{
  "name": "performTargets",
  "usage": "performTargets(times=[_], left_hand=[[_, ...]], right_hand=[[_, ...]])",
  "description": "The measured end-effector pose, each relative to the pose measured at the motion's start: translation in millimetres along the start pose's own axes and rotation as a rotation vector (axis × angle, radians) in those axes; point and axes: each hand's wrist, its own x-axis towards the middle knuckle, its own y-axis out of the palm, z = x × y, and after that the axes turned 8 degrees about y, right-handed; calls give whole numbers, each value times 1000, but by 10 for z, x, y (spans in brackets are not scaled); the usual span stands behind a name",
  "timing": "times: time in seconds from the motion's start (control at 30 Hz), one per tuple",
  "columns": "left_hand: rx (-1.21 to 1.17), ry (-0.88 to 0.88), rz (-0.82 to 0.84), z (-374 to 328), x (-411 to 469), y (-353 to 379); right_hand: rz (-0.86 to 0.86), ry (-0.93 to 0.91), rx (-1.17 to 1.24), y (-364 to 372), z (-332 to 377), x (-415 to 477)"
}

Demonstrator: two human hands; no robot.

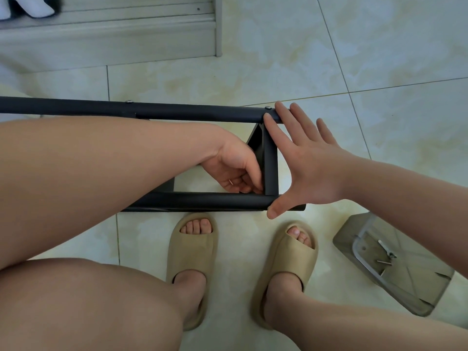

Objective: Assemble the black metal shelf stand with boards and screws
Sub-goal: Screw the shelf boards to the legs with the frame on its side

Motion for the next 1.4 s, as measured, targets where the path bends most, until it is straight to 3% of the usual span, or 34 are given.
performTargets(times=[0.13, 0.4, 0.6, 0.7, 0.8, 0.93, 1.1, 1.4], left_hand=[[172, -49, -87, -20, -142, 49], [418, -333, -138, -61, -915, 247], [914, -192, -454, 6, -1072, 755], [943, -151, -659, -31, -1205, 853], [857, 1, -866, -62, -1358, 929], [941, 101, -1033, -114, -1442, 1039], [982, 166, -1112, -260, -1397, 1151], [1016, 138, -1085, -211, -1074, 825]], right_hand=[[11, 32, -51, -41, 20, -20], [17, 107, -114, -80, 140, -119], [27, 144, -56, -66, 176, -448], [31, 115, 71, -164, 233, -653], [5, 96, 165, -243, 299, -857], [-52, 159, 144, -289, 384, -1088], [-177, 234, 80, -304, 481, -1166], [-88, 211, 165, -147, 284, -704]])
